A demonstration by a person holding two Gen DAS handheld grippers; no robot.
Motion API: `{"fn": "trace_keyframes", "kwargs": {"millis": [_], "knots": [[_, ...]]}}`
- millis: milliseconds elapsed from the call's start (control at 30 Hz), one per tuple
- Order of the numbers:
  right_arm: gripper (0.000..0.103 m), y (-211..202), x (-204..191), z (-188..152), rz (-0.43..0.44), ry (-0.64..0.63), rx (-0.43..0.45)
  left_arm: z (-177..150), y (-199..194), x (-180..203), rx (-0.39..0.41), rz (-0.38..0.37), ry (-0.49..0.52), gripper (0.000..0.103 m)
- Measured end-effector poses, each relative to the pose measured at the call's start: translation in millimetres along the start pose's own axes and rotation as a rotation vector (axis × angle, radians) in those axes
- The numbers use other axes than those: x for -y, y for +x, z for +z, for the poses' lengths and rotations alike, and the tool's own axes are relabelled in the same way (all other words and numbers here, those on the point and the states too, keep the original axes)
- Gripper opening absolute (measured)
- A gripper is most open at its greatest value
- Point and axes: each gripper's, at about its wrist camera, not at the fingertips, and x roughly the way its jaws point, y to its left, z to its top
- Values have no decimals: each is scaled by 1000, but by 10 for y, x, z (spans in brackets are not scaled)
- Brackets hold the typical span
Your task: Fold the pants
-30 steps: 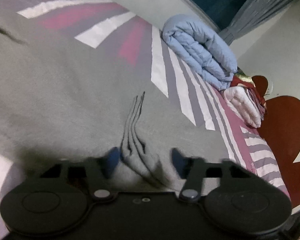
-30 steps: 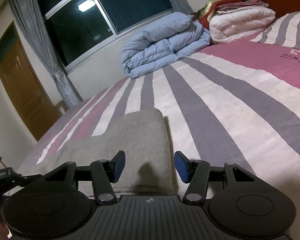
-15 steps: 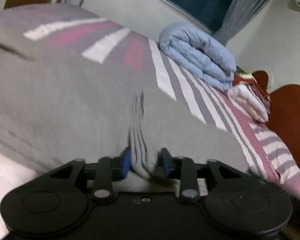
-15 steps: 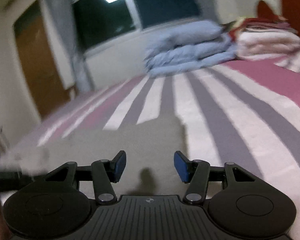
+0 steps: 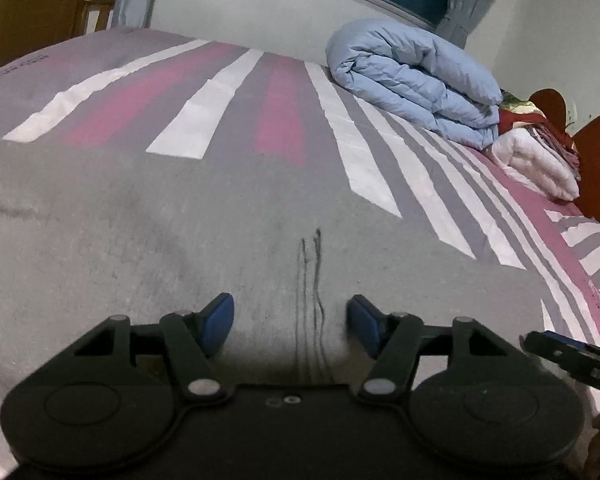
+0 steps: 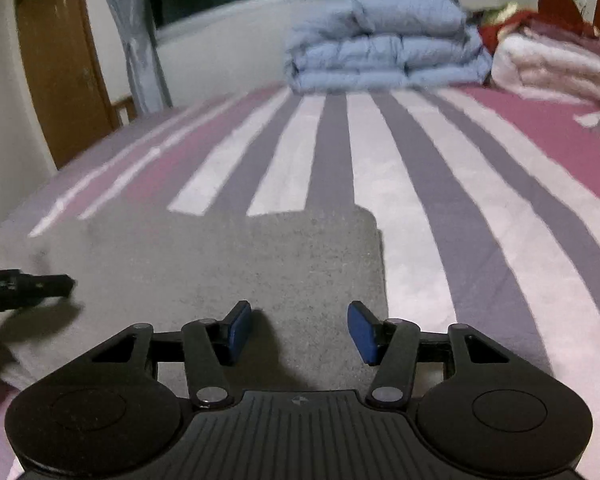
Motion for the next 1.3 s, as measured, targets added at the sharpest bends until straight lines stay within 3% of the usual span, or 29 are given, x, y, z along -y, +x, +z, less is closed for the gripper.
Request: {"fn": "trace_keyframes", "kwargs": {"millis": [100,200,467,700,833,1033,1100,1167,1300], "knots": [[54,-344,17,-152,21,24,117,-19,-178,-23,21,-2,14,58],[54,-553,24,-257,21,64,163,-57,-362,-65,38,15,31,61],[55,-859,-167,-433,6,69,206,-169,-793,-293,69,60,44,66],[63,-823,-220,-477,-1,78,210,-463,-1263,-819,134,186,53,66],[64,-778,-275,-511,9,66,200,-587,-1392,-1527,139,155,-219,62],[64,-689,-274,-521,-15,70,184,-552,-1181,-2358,195,-116,-611,50],[64,-665,-263,-524,-24,78,179,-520,-1042,-2561,200,-152,-691,41],[64,-650,-242,-530,-32,87,180,-514,-914,-2721,196,-158,-747,20],[64,-633,-204,-526,-43,98,184,-384,-664,-2899,197,-223,-784,23]]}}
